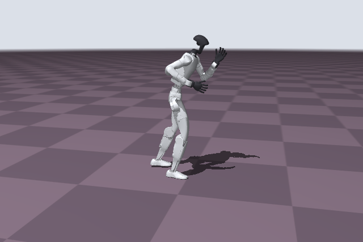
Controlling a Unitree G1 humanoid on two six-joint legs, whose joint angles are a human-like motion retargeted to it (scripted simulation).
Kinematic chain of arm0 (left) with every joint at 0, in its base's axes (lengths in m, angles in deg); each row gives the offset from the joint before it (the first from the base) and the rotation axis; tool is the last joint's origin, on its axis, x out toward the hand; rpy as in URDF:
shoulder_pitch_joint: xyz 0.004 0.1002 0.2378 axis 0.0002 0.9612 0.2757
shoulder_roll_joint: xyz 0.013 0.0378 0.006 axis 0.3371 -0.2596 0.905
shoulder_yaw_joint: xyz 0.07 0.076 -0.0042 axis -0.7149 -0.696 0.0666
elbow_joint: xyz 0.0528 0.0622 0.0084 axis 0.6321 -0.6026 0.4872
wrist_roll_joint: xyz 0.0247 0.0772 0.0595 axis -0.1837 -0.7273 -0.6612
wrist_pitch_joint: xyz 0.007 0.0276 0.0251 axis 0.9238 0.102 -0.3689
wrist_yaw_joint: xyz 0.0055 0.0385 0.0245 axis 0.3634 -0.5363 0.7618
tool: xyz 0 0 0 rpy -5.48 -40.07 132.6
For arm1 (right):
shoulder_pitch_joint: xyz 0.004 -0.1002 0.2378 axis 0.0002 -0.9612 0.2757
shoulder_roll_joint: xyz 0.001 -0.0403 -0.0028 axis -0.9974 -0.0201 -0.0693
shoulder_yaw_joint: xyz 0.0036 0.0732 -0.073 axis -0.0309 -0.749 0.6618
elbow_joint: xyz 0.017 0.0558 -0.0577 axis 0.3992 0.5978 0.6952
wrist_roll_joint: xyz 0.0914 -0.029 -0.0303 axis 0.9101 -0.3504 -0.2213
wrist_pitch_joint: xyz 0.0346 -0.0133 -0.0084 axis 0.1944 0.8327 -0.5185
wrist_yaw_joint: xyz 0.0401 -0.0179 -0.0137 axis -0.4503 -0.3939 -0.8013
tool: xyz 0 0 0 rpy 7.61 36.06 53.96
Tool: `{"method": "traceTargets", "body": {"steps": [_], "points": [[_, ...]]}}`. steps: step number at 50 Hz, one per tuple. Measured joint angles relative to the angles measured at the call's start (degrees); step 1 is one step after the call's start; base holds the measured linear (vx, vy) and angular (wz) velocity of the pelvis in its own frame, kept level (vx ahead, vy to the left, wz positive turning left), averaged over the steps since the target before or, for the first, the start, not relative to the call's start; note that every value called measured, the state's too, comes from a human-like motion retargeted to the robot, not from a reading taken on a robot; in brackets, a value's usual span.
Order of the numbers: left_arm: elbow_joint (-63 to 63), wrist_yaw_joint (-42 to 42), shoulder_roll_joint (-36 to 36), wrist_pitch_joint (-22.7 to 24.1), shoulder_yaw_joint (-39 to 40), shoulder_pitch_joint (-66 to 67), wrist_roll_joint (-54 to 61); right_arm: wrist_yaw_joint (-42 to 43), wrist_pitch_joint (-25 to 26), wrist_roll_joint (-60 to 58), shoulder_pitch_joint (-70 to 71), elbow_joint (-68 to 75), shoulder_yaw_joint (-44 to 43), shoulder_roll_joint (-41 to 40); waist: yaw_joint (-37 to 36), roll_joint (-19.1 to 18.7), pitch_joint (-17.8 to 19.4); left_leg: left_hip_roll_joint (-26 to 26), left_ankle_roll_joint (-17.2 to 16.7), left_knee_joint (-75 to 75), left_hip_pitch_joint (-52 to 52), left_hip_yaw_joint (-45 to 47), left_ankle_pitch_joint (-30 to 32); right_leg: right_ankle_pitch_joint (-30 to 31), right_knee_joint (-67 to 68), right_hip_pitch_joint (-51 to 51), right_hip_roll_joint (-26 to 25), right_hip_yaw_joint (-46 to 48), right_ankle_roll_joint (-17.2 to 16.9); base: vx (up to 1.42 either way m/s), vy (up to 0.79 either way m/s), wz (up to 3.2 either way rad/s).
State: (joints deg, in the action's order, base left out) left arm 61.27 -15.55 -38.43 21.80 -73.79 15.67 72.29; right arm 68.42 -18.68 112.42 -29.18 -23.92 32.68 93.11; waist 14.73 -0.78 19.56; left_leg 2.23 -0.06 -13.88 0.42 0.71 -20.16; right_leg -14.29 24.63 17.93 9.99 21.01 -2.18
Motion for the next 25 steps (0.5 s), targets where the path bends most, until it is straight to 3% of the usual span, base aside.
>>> {"method": "traceTargets", "body": {"steps": [3, 5, 8, 10, 12, 14, 17, 20, 25], "points": [[-4.5, -2.2, 0.8, -0.7, -2.3, -4.1, 2.9, 2.0, 2.6, -5.2, 1.2, 3.0, -1.6, 0.7, 0.5, 3.5, 1.0, -2.0, 0.6, -1.1, -6.2, -1.1, 2.0, 1.4, -15.4, -3.2, 1.3, -0.4, -3.8, 1.01, -0.44, 0.03], [-6.7, -5.3, 0.9, -0.8, -1.9, -0.3, 1.0, 3.9, 2.0, -8.2, 5.3, 6.4, 2.0, -0.3, -2.1, 5.1, 2.3, -2.4, 2.5, -9.7, -7.2, 0.6, 1.5, 0.8, -15.2, -5.3, 1.5, -1.6, -3.3, 1.02, -0.43, -0.97], [-7.9, -8.6, 1.0, -0.9, 0.7, 15.7, -0.8, 8.5, -0.3, -2.3, 16.7, 13.6, 12.7, -4.3, -6.2, 3.7, 3.5, 0.6, 5.0, -35.1, 0.9, 3.5, 4.7, -7.5, -6.3, -6.3, -0.9, -5.2, 2.0, 0.99, -0.33, -1.23], [-8.9, -8.6, 1.3, -1.4, 2.4, 29.2, 3.0, 15.9, -2.5, 2.7, 25.7, 16.7, 17.7, -9.2, -9.2, 2.3, 4.0, 2.4, 6.2, -49.4, 7.5, 4.1, 6.8, -12.4, -0.4, -6.1, -2.6, -7.0, 4.2, 0.98, -0.23, -1.26], [-9.0, -10.7, 3.5, -0.7, 4.5, 43.6, 8.4, 21.3, -4.2, 1.2, 33.6, 15.1, 16.7, -15.5, -13.3, 2.3, 3.7, 2.0, 7.4, -57.6, 13.4, 4.5, 4.3, -14.8, 2.4, -6.9, -3.2, -8.7, 3.7, 1.01, -0.18, -1.28], [-7.1, -15.0, 7.9, 0.6, 7.3, 57.6, 12.8, 21.5, -4.2, -0.9, 39.8, 10.7, 12.9, -22.0, -18.7, 3.6, 2.8, 1.2, 9.1, -59.9, 18.4, 6.0, 1.6, -14.6, 1.7, -8.9, -3.4, -11.2, 2.7, 1.04, -0.13, -1.30], [-3.6, -20.2, 15.6, 2.4, 11.9, 75.3, 18.5, 20.5, -5.8, 0.1, 46.7, 2.9, 11.2, -29.5, -28.1, 6.8, 1.5, 0.8, 11.8, -53.1, 23.4, 10.6, -0.9, -9.2, -3.2, -13.5, -2.7, -15.4, 1.2, 1.07, -0.04, -1.23], [-2.0, -24.0, 20.9, 3.5, 17.4, 87.6, 21.9, 19.8, -7.6, -1.3, 51.1, -3.1, 13.9, -30.8, -36.6, 9.4, 0.5, -0.4, 12.3, -34.7, 24.4, 14.7, -1.3, -0.1, -8.4, -18.0, -1.3, -18.5, -1.6, 1.11, 0.10, -1.00], [-0.9, -32.0, 26.3, 1.7, 28.9, 94.7, 23.5, 12.1, -5.2, -6.3, 50.8, -10.2, 16.3, -23.8, -43.5, 9.1, -2.1, 0.2, 7.3, 3.3, 19.2, 24.3, 1.6, 10.6, -13.0, -27.2, -2.9, -21.1, -6.3, 1.15, 0.25, -0.37]]}}
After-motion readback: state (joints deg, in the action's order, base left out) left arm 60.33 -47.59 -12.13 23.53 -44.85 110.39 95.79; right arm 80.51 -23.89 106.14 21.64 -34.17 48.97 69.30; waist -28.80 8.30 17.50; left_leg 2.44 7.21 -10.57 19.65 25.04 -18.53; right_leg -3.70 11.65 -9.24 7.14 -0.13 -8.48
